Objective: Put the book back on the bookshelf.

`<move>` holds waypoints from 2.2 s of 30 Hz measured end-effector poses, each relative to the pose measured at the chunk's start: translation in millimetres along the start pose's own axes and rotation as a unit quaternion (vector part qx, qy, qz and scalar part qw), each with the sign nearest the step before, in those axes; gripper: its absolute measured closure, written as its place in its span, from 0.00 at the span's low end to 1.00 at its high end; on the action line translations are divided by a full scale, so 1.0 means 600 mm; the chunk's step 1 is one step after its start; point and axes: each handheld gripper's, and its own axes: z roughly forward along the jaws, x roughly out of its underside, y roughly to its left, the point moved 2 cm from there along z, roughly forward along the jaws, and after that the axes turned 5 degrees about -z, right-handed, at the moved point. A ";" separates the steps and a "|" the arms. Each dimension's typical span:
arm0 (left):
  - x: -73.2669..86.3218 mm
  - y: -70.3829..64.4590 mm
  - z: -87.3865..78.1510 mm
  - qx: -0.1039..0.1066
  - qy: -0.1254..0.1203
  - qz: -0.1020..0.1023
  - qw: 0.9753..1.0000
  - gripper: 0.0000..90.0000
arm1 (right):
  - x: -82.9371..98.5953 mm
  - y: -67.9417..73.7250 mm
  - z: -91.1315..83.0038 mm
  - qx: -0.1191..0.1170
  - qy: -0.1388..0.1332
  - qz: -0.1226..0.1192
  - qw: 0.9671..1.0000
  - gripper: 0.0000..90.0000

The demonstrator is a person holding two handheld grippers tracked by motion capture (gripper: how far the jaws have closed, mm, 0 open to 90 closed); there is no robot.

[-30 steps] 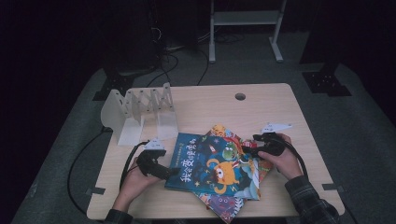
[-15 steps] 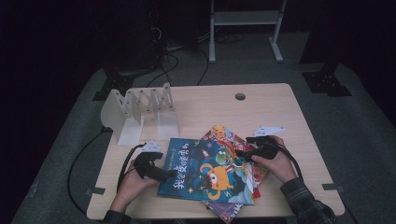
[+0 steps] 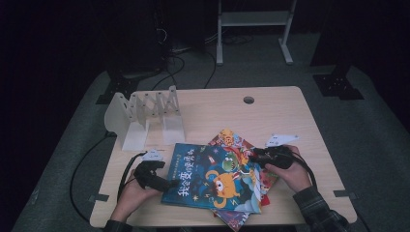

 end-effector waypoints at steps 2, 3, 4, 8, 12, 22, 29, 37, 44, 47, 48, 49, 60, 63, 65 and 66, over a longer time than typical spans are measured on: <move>0.002 0.000 -0.003 -0.001 0.000 -0.003 1.000 0.00 | 0.011 0.002 -0.014 -0.003 0.003 -0.002 1.000 0.85; 0.003 0.000 -0.004 -0.002 0.000 -0.005 1.000 0.00 | 0.014 0.003 -0.019 -0.005 0.005 -0.002 1.000 0.89; 0.005 0.001 -0.006 -0.003 0.002 -0.004 1.000 0.00 | 0.017 0.004 -0.025 -0.008 0.008 -0.004 1.000 0.92; 0.009 -0.001 -0.011 -0.008 0.005 -0.013 1.000 0.00 | 0.033 0.013 -0.045 -0.022 0.021 -0.010 0.999 0.99; 0.013 -0.003 -0.013 -0.007 0.005 -0.018 1.000 0.00 | 0.045 0.023 -0.057 -0.043 0.029 -0.012 0.999 1.00; 0.014 0.002 -0.012 -0.001 0.001 -0.019 1.000 0.00 | 0.045 0.039 -0.051 -0.068 0.031 -0.028 0.997 1.00; 0.015 0.010 -0.013 0.003 -0.002 -0.028 1.000 0.00 | 0.037 0.047 -0.040 -0.073 0.030 -0.036 0.996 1.00; 0.011 0.018 -0.006 0.011 -0.007 -0.035 0.999 0.00 | 0.029 0.051 -0.030 -0.077 0.031 -0.043 0.996 0.99; 0.013 0.027 -0.008 0.019 -0.005 -0.044 0.999 0.00 | 0.021 0.054 -0.020 -0.081 0.031 -0.049 0.995 0.99; 0.014 0.030 -0.008 0.022 -0.005 -0.050 0.998 0.00 | 0.018 0.056 -0.017 -0.082 0.031 -0.054 0.995 0.99; 0.014 0.031 -0.007 0.024 -0.005 -0.051 0.998 0.00 | 0.018 0.057 -0.016 -0.082 0.031 -0.053 0.995 0.99; 0.014 0.031 -0.007 0.025 -0.005 -0.051 0.998 0.00 | 0.017 0.058 -0.015 -0.082 0.030 -0.054 0.995 0.99; 0.013 0.037 0.007 0.061 -0.002 -0.067 0.996 0.00 | 0.014 0.061 -0.012 -0.082 0.033 -0.062 0.994 0.99; 0.012 0.037 0.012 0.071 -0.001 -0.074 0.995 0.00 | 0.013 0.061 -0.012 -0.082 0.033 -0.064 0.994 0.99; 0.012 0.038 0.014 0.075 -0.001 -0.076 0.994 0.00 | 0.013 0.061 -0.012 -0.082 0.034 -0.064 0.994 0.99; 0.011 0.039 0.016 0.078 0.000 -0.078 0.994 0.00 | 0.013 0.062 -0.012 -0.081 0.034 -0.065 0.994 0.99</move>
